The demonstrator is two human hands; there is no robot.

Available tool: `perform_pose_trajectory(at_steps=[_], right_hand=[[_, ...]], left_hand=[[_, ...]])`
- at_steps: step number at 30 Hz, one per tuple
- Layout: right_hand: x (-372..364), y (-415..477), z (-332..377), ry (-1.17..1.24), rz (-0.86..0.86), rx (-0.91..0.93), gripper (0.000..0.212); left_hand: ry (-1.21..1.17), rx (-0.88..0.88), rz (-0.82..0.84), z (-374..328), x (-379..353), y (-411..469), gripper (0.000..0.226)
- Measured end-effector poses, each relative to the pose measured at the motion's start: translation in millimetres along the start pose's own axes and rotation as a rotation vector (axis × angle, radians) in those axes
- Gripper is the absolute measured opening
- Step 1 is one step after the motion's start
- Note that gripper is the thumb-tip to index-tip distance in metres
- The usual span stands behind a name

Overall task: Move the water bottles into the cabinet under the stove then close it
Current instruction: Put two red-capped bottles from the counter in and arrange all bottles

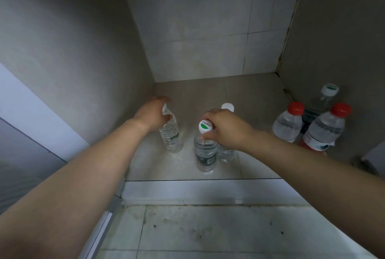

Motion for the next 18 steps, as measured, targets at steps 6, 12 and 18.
perform_pose_trajectory(at_steps=[6,12,18], right_hand=[[4,5,3,0.003,-0.077,-0.017,0.024],[6,4,11,-0.004,-0.008,0.036,0.031],[11,0,7,-0.218,-0.084,-0.017,0.038]], left_hand=[[-0.030,0.004,-0.088,5,-5,3,0.038],[-0.030,-0.088,-0.073,-5,-2,-16,0.035],[-0.044,-0.128,-0.055,-17,2,-29,0.033]])
Point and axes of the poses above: each hand's wrist, its own y-axis towards the middle knuckle, its own x-axis out of the back of the hand, z = x × y, the point moved 6 cm from there along y, towards the middle knuckle, and after that the axes turned 10 degrees about y, right-handed, at the moved point
